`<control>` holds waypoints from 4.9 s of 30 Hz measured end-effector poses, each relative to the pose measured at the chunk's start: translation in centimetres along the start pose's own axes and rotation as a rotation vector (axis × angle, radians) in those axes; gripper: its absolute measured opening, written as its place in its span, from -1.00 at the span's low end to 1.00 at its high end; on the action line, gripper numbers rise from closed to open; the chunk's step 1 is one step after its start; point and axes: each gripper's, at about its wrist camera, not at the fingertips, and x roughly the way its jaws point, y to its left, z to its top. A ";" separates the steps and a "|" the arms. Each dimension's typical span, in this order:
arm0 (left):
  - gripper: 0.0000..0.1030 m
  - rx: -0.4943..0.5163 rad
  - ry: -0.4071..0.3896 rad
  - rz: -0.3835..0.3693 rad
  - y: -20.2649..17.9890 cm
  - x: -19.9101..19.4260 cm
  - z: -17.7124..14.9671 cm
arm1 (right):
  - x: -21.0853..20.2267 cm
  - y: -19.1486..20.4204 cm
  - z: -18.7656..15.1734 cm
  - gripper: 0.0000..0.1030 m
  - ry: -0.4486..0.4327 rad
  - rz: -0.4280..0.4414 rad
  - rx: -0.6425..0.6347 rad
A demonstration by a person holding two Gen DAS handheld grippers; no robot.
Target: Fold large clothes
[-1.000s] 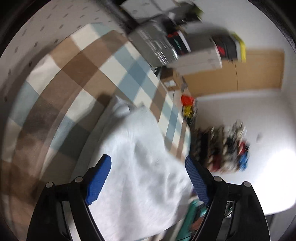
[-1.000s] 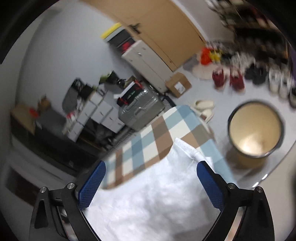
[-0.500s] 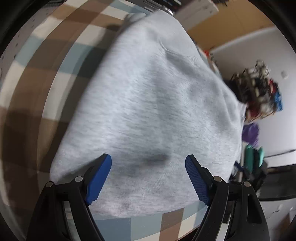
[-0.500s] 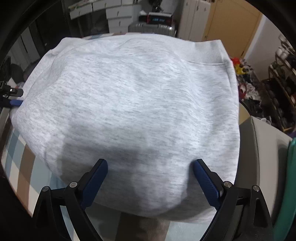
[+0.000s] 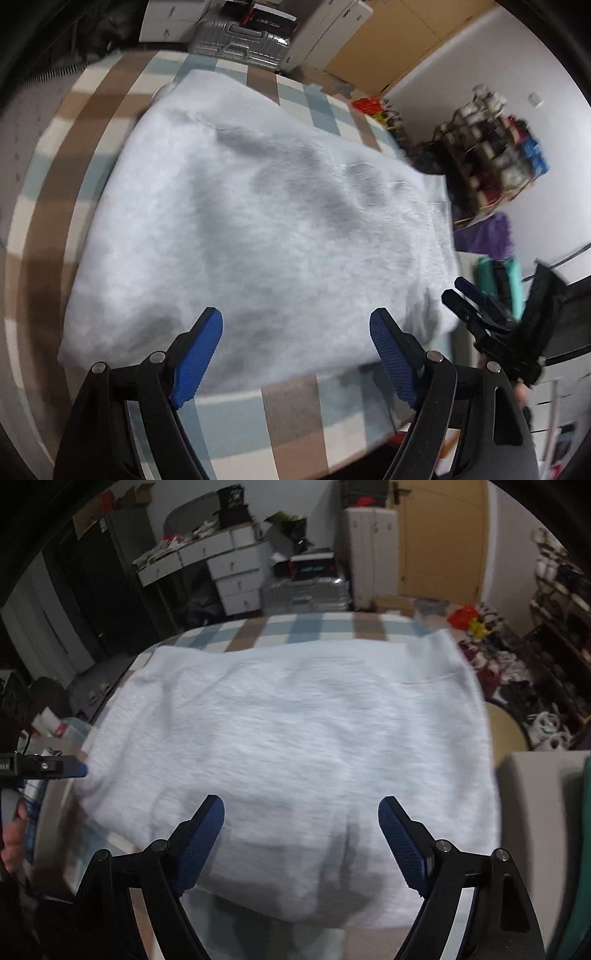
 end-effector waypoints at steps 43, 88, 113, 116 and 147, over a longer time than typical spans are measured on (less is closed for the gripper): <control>0.40 -0.088 -0.046 -0.087 9.1 0.2 -6.1 | 8.8 8.6 4.6 0.11 0.058 -0.126 -0.080; 0.54 0.047 -0.102 0.008 6.7 0.5 -6.2 | 11.0 7.9 -8.4 0.94 0.212 -0.050 -0.213; 0.57 0.212 -0.028 0.076 -3.3 4.7 -4.5 | -1.6 -0.2 -11.7 -0.03 -0.340 0.039 0.331; 0.57 0.101 -0.014 -0.050 -4.4 3.1 -3.1 | -2.3 -2.1 -12.3 -0.03 -0.347 0.042 0.385; 0.62 0.340 0.370 -0.014 -19.4 20.4 7.2 | -3.6 -9.7 -15.4 -0.03 -0.334 0.151 0.664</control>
